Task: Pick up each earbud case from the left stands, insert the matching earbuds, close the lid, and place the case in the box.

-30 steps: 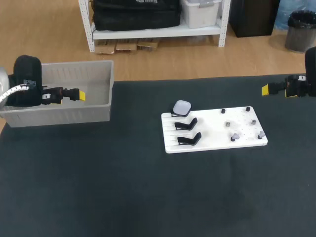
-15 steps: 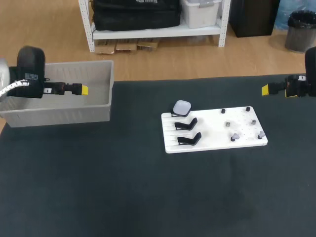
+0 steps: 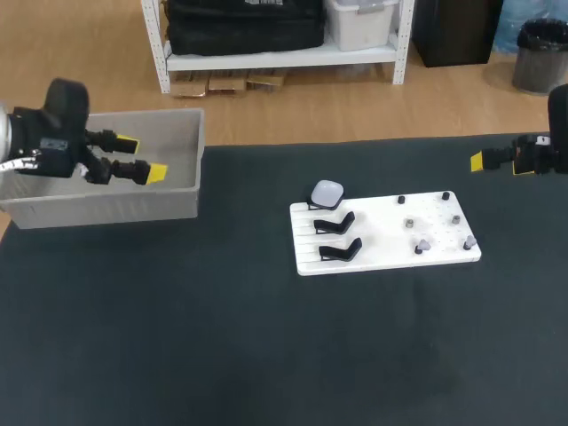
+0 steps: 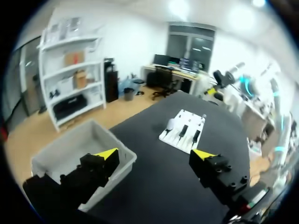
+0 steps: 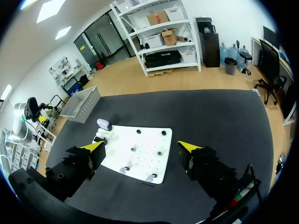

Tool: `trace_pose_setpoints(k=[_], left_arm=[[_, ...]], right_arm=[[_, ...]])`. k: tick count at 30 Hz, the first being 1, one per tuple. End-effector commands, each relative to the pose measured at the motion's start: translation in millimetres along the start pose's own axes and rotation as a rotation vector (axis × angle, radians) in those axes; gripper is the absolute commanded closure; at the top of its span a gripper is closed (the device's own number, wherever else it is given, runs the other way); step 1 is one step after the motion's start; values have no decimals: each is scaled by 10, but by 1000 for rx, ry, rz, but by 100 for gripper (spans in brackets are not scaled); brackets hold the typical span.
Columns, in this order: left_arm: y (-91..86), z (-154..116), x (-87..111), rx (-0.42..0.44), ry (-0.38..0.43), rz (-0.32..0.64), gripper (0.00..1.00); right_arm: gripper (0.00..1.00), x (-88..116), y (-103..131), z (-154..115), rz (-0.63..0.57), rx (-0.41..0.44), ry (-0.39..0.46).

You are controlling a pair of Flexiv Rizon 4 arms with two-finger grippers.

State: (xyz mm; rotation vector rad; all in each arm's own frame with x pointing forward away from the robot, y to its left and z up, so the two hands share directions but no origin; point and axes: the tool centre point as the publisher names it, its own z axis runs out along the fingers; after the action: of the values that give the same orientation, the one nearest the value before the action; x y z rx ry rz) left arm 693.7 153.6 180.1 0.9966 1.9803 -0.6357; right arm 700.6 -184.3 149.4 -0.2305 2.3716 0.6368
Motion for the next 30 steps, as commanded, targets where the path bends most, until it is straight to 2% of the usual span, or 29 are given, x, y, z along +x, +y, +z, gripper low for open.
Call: trace_pose_setpoints(k=[1, 9, 11, 12, 16, 21, 23, 24, 27, 30], left_arm=[[39, -47, 38, 398, -168, 457, 0], [39, -47, 38, 398, -168, 457, 0], [-41, 8, 8, 374, -147, 483, 0], [-72, 60, -11, 351, -114, 493, 0], [-205, 331, -112, 347, -49, 520, 0], [-276, 722, -207, 296, 40, 580, 0], [-328, 887, -242, 298, 56, 583, 0], [-356, 969, -251, 291, 97, 580, 0], [-400, 1199, -277, 280, 141, 566, 0], [-447, 1397, -267, 255, 148, 518, 0]], right_arm=[[0, -2, -2, 0, 0, 0, 1], [0, -2, -2, 0, 0, 0, 1], [0, -2, -2, 0, 0, 0, 1], [0, -2, -2, 0, 0, 0, 1], [0, -2, -2, 0, 0, 0, 1], [0, -2, -2, 0, 0, 0, 1], [0, -2, -2, 0, 0, 0, 1], [0, -2, -2, 0, 0, 0, 1], [0, -2, -2, 0, 0, 0, 1], [0, -2, -2, 0, 0, 0, 1]])
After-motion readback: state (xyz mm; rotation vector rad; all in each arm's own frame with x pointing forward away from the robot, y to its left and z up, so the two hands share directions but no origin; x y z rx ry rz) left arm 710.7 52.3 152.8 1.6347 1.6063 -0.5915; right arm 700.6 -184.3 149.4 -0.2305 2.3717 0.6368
